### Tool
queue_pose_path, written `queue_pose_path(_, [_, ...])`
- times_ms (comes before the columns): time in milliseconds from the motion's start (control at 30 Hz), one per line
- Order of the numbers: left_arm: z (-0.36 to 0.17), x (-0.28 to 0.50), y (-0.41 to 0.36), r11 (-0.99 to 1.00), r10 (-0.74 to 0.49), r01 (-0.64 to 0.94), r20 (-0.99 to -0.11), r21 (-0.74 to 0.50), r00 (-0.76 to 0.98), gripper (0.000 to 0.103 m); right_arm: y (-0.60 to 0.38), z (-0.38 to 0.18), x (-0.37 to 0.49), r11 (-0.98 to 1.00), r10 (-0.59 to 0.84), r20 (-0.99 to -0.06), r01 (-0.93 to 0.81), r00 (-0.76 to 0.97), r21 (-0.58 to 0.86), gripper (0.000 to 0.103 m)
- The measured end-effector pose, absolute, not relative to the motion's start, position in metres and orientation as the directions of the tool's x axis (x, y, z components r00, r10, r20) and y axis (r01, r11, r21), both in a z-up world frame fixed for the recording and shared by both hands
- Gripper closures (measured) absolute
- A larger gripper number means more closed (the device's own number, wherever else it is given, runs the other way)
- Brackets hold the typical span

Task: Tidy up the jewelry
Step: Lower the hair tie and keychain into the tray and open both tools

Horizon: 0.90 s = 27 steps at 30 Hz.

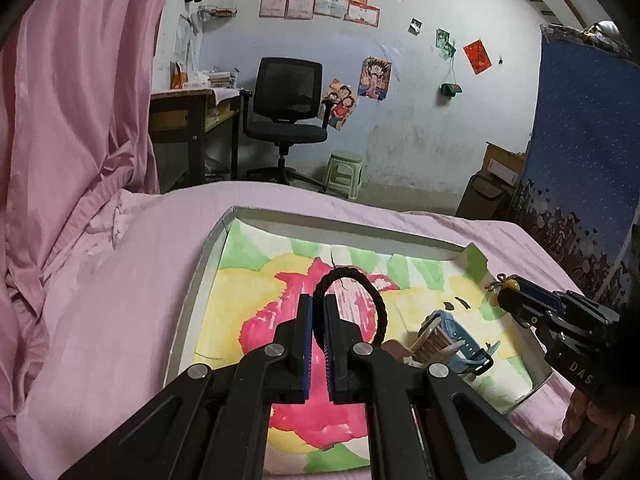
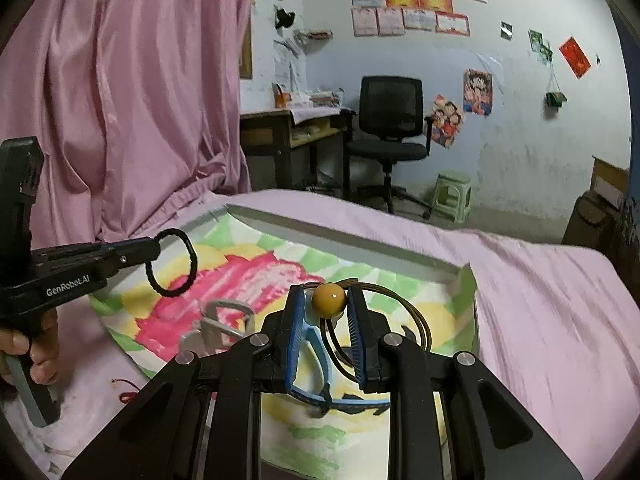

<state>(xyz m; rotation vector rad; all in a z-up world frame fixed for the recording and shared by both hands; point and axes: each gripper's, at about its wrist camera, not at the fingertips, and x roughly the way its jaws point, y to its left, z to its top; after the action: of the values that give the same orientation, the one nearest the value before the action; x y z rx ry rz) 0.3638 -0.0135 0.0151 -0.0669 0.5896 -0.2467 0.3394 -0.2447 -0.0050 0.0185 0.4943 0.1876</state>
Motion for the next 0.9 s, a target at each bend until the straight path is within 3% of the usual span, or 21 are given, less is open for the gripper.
queue_pose_path(500, [-0.006, 0.381, -0.012, 0.969, -0.246, 0.192, -0.615, -0.153, 0.749, 0.098, -0.247, -0.04, 0.358, 0.981, 0.19, -0.563, -0.171, 0.805, 0.086, 0.084])
queue_pose_path(900, [-0.015, 0.391, -0.009, 0.974, -0.226, 0.158, -0.669, -0.162, 0.708, 0.097, -0.246, -0.044, 0.359, 0.982, 0.189, -0.574, -0.17, 0.797, 0.088, 0.083])
